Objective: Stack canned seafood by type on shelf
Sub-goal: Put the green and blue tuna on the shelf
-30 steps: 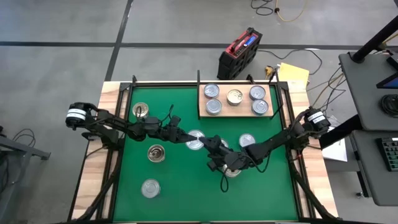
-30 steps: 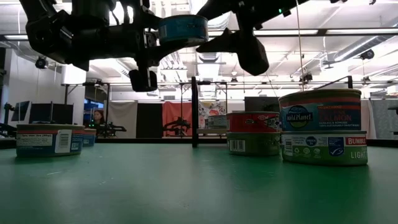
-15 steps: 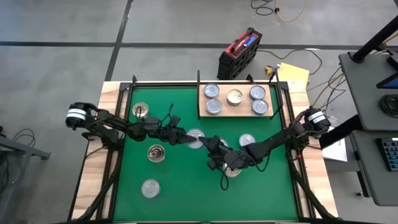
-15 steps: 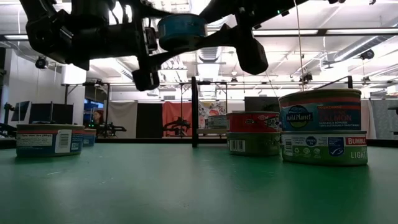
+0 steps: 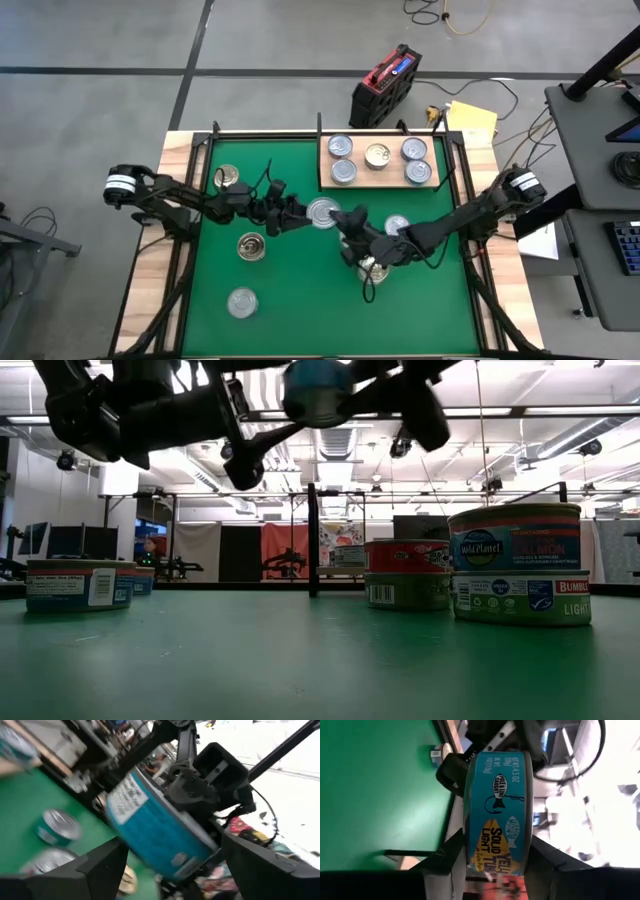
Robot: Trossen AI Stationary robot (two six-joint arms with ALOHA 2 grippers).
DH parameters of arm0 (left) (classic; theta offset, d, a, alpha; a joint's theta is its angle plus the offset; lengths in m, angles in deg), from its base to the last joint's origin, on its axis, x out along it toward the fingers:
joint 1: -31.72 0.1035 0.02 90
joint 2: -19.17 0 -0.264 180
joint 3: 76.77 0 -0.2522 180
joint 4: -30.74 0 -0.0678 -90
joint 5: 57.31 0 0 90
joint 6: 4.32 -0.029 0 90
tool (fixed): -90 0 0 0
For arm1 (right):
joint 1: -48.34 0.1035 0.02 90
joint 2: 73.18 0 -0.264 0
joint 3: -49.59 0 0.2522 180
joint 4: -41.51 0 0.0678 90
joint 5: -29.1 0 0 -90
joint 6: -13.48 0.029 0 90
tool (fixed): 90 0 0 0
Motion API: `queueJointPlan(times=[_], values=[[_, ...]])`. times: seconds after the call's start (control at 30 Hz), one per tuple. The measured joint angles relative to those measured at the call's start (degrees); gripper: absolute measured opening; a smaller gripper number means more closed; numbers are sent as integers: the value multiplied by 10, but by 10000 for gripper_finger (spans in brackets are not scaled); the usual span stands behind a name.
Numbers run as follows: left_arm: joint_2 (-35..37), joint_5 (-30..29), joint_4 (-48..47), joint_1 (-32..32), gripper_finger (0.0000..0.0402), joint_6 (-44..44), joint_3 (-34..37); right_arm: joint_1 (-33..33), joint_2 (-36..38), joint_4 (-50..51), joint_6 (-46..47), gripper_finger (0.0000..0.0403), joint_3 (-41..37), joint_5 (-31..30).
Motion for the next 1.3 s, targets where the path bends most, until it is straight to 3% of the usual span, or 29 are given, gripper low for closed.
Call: queueJointPlan(times=[0.4, 0.6, 0.8, 0.9, 1.1, 1.3], values=[[37, -11, -9, 10, 269, -276, 0, 0, 141, 336, 420, 135, -6, 42], [85, -49, -99, 10, 248, -388, 0, 0, 157, 469, 595, 135, -9, 38], [147, -198, -274, -3, 227, -452, 1, -1, 154, 531, 674, 138, -25, 29], [168, -243, -319, -13, 219, -478, 1, -1, 155, 552, 701, 137, -32, 23], [189, -274, -336, -42, 203, -547, 1, -6, 156, 596, 731, 138, -37, 3], [190, -352, -335, -80, 193, -583, 1, -43, 156, 619, 698, 138, -40, 5]])
